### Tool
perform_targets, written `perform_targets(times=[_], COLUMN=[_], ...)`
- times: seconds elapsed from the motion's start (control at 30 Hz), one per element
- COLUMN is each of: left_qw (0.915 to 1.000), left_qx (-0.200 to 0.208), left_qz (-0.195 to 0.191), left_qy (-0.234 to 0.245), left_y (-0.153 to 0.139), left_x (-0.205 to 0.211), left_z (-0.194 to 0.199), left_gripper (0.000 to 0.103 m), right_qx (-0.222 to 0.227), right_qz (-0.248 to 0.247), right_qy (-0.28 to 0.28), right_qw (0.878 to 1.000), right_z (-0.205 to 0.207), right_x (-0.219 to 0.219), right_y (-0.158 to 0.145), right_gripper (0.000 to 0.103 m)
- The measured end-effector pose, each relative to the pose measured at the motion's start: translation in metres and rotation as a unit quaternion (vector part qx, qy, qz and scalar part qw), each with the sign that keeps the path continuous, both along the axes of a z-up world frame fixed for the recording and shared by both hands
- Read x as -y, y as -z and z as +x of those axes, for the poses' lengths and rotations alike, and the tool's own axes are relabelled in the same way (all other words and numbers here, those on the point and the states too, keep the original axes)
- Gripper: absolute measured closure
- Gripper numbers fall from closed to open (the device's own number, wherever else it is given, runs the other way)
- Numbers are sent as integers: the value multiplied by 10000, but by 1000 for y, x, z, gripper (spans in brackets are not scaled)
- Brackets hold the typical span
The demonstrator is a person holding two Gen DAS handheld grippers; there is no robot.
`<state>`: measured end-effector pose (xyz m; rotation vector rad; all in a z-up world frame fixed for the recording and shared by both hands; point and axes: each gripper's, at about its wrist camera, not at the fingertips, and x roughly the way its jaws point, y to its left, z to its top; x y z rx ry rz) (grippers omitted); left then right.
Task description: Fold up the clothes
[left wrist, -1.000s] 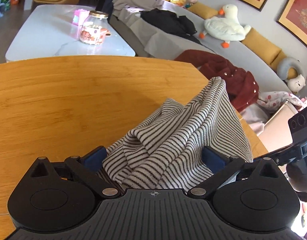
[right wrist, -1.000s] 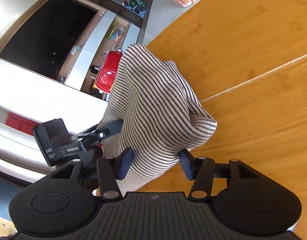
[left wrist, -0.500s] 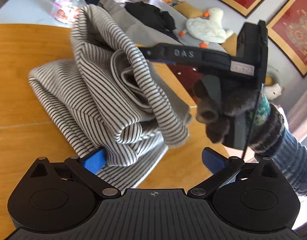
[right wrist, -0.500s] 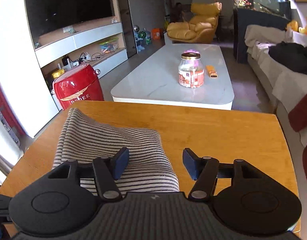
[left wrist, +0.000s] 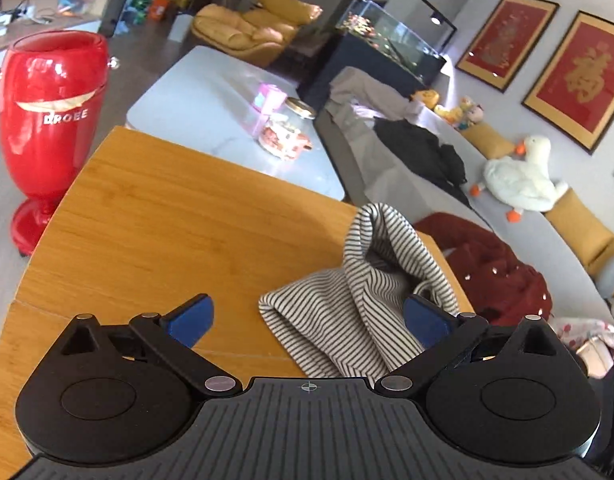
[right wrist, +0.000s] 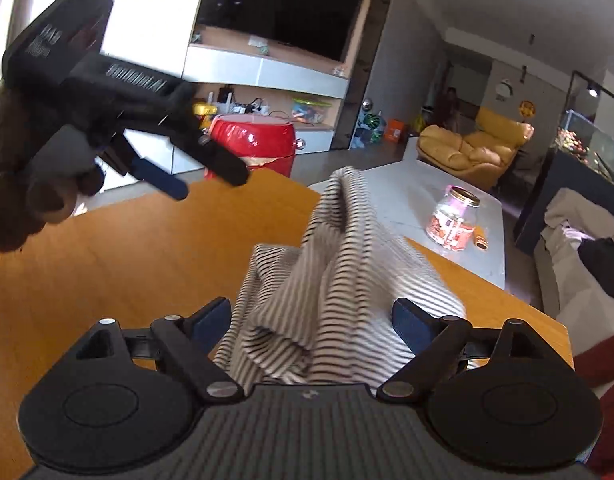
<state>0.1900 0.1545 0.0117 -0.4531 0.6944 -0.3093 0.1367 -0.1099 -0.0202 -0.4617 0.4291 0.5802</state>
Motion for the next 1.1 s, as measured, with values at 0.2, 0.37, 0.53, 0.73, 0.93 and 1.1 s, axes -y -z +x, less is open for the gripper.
perform_targets(times=[0.2,0.37,0.53,0.73,0.93,1.1], left_qw=[9998,9992,9979,9975,9963,9949], left_qx=[-122,-218,-398,-508,-747,-832], left_qz=[-42,-79,-263,-265,-185,-327], left_qy=[135,332,442,418,386,466], left_y=[8,19,26,31,44,50], left_x=[6,12,25,35,41,47], left_z=[0,-5,3,10,16,19], left_gripper=[1,1,3,5,15,20], right_qx=[-204,4,-462,138,1186,886], right_qz=[493,502,1116,209,-674,-772], right_qy=[387,574,765,617,742,577], right_qw=[9978,9971,9897,9978,9879,9914], right_z=[18,13,25,18,2,4], right_x=[19,33,51,28,13,9], right_y=[-13,-22,-21,3,7,16], right_gripper=[35,35,17,20,47,22])
